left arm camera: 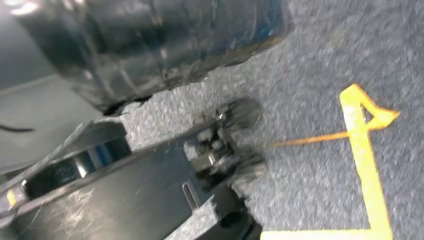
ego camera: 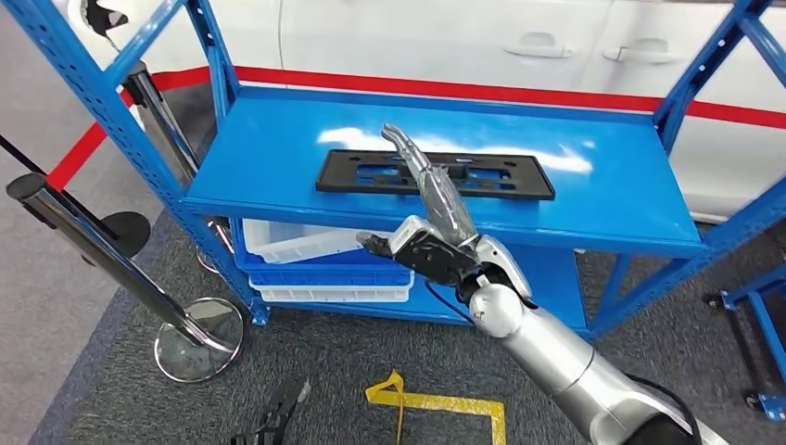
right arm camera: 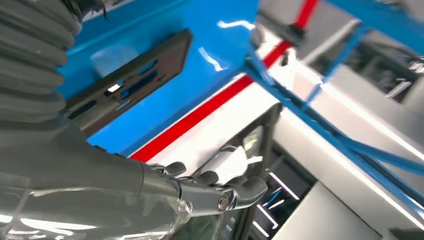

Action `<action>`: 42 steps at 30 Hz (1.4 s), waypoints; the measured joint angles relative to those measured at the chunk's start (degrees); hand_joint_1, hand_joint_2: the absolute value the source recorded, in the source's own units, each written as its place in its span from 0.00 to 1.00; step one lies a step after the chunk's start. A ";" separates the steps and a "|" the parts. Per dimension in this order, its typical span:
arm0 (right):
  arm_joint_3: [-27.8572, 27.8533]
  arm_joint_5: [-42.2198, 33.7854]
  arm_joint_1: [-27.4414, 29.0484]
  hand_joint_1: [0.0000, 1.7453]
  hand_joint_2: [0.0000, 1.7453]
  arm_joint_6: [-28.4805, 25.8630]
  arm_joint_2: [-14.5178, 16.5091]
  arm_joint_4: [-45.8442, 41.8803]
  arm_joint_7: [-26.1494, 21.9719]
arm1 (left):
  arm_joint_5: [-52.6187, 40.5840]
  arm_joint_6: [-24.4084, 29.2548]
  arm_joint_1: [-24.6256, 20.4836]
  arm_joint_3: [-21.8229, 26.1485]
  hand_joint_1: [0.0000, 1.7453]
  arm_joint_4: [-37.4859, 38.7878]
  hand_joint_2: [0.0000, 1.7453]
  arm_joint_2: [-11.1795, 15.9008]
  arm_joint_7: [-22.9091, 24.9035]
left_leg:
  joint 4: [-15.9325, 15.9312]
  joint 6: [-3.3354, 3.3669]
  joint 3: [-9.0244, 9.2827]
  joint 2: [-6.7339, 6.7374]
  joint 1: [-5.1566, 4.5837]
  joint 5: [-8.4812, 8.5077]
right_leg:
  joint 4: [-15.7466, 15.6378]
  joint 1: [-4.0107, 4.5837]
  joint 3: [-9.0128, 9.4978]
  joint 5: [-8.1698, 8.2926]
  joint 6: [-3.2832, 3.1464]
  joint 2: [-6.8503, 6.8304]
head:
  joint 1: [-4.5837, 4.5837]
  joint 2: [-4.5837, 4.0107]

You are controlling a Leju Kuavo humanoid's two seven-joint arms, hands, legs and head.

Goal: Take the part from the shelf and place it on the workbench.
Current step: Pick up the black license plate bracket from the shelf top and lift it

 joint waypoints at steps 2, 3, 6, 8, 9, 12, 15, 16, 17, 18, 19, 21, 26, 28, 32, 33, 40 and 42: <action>0.55 1.86 -0.75 0.00 1.00 -0.16 0.43 2.39 0.44 | 0.10 0.01 0.32 0.00 0.00 0.00 0.00 -0.10 -0.02 | -0.33 0.96 0.76 -0.13 -0.05 0.31 | 0.70 -0.09 0.19 -0.41 0.59 -0.06 | 0.13 0.00; 0.83 2.84 -1.20 0.00 1.00 -0.24 0.62 3.51 0.77 | 0.08 0.03 0.35 0.00 0.00 0.00 0.00 -0.13 -0.02 | -0.47 1.33 1.24 -0.20 -0.06 0.11 | 2.05 -0.16 -0.33 -0.61 0.77 -0.09 | 0.14 0.00; 2.04 5.55 -2.83 0.00 1.00 -0.66 1.17 7.05 2.14 | -0.15 0.30 0.20 0.00 0.00 0.04 0.00 -0.14 0.10 | -0.71 2.14 2.46 -0.29 -0.15 -0.53 | 11.49 -0.20 -6.09 -3.08 1.06 -0.12 | 0.22 0.00; 2.82 6.85 -3.21 0.00 1.00 -1.02 1.46 9.28 2.95 | -0.36 0.45 0.27 0.00 0.00 0.07 0.00 -0.14 0.17 | -0.69 2.37 3.20 -0.45 -0.37 -1.22 | 16.84 -0.15 -10.45 -4.86 0.97 -0.11 | 0.24 0.00; 3.13 7.59 -3.29 0.00 1.00 -1.27 1.58 10.35 3.37 | -0.49 0.47 0.34 0.00 0.00 0.08 0.00 -0.15 0.21 | -0.68 2.43 3.69 -0.59 -0.50 -1.62 | 16.96 -0.09 -11.47 -4.37 0.77 -0.11 | 0.25 0.00; 3.75 9.89 -4.48 0.00 1.00 -2.22 2.09 13.40 4.55 | -0.91 0.49 0.33 0.00 0.00 0.09 0.00 -0.16 0.34 | -0.70 2.34 5.44 -0.86 -0.78 -2.84 | 7.11 0.65 -9.03 2.93 -0.48 -0.17 | 0.21 0.00; 4.50 10.93 -6.26 0.00 1.00 -2.86 2.68 16.02 5.01 | -1.05 0.49 0.12 0.00 0.00 0.09 0.00 -0.21 0.50 | -0.66 1.73 6.03 -0.85 -0.97 -3.51 | 0.68 1.36 -6.44 4.63 -1.33 -0.18 | 0.21 0.00; 4.69 11.04 -6.55 0.00 1.00 -2.96 2.90 16.65 5.05 | -1.06 0.49 0.12 0.00 0.00 0.09 0.00 -0.23 0.54 | -0.58 1.49 6.14 -0.84 -1.03 -3.52 | 0.21 1.30 -6.00 4.48 -1.47 -0.13 | 0.26 0.00; 4.82 11.12 -6.68 0.00 1.00 -3.03 3.13 17.18 5.08 | -1.06 0.50 0.13 0.00 0.00 0.10 0.00 -0.23 0.57 | -0.31 1.27 6.21 -0.78 -1.00 -3.68 | -0.07 1.13 -5.46 4.86 -1.62 -0.13 | 0.29 0.00; 4.98 11.26 -6.86 0.00 1.00 -3.13 3.33 17.83 5.13 | -1.06 0.51 0.12 0.00 0.00 0.11 0.00 -0.24 0.58 | 0.49 1.03 6.12 -0.72 -0.99 -3.96 | -0.39 0.94 -4.95 4.94 -1.79 -0.13 | 0.28 0.00; 5.19 11.53 -7.18 0.00 1.00 -3.28 3.56 18.54 5.25 | -1.07 0.55 0.01 0.00 0.00 0.12 0.00 -0.23 0.60 | 1.94 0.75 5.46 -0.67 -0.94 -4.75 | -0.59 0.79 -4.46 4.86 -1.98 -0.14 | 0.24 0.00; 5.61 12.77 -7.98 0.00 1.00 -4.01 4.02 20.21 5.79 | -1.19 0.62 -0.18 0.00 0.00 0.13 0.00 -0.23 0.62 | 7.96 0.06 1.90 -0.55 -0.65 -7.27 | -0.77 0.63 -3.94 4.56 -2.26 -0.14 | 0.13 0.00; 6.08 17.10 -9.53 0.00 1.00 -5.97 4.54 24.75 8.12 | -1.98 0.77 0.29 0.00 0.00 0.20 0.00 -0.15 1.33 | 9.67 -1.04 -2.95 -0.31 0.06 -3.91 | -0.62 0.35 -2.43 2.98 -1.85 0.00 | 0.09 0.00; 6.19 18.18 -10.27 0.00 1.00 -6.19 4.56 26.25 9.04 | -2.33 0.77 0.34 0.00 0.00 0.22 0.00 -0.13 1.60 | 2.19 -0.92 -0.40 -0.19 0.04 0.11 | -0.49 0.24 -1.50 2.21 -1.35 0.01 | 0.14 0.00; 6.38 20.05 -11.22 0.00 1.00 -6.40 4.58 28.67 10.35 | -2.87 1.01 0.65 0.00 0.00 0.27 0.00 -0.10 2.09 | -1.11 0.52 1.15 -0.20 -0.43 0.97 | -0.23 0.23 -1.47 1.51 -0.53 0.07 | 0.15 0.00; 6.44 20.42 -11.26 0.00 1.00 -6.47 4.57 29.32 10.58 | -2.94 1.09 0.75 0.00 0.00 0.30 0.00 -0.09 2.17 | -1.14 0.54 1.14 -0.28 -0.43 1.08 | -0.14 0.24 -1.45 1.48 -0.58 0.06 | 0.16 0.00; 6.69 21.10 -11.88 0.00 1.00 -6.62 4.58 32.41 10.94 | -3.09 1.16 0.78 0.00 0.00 0.37 0.00 -0.08 2.26 | -1.17 0.91 1.17 -0.56 -0.49 0.68 | -1.08 0.28 -0.88 1.45 -0.99 -0.04 | 0.20 0.00; 6.76 21.21 -12.01 0.00 1.00 -6.62 4.59 33.13 10.98 | -3.13 1.19 0.78 0.00 0.00 0.37 0.00 -0.08 2.29 | -1.17 1.02 1.18 -0.55 -0.54 0.61 | -1.31 0.27 -0.77 1.39 -1.00 -0.05 | 0.19 0.00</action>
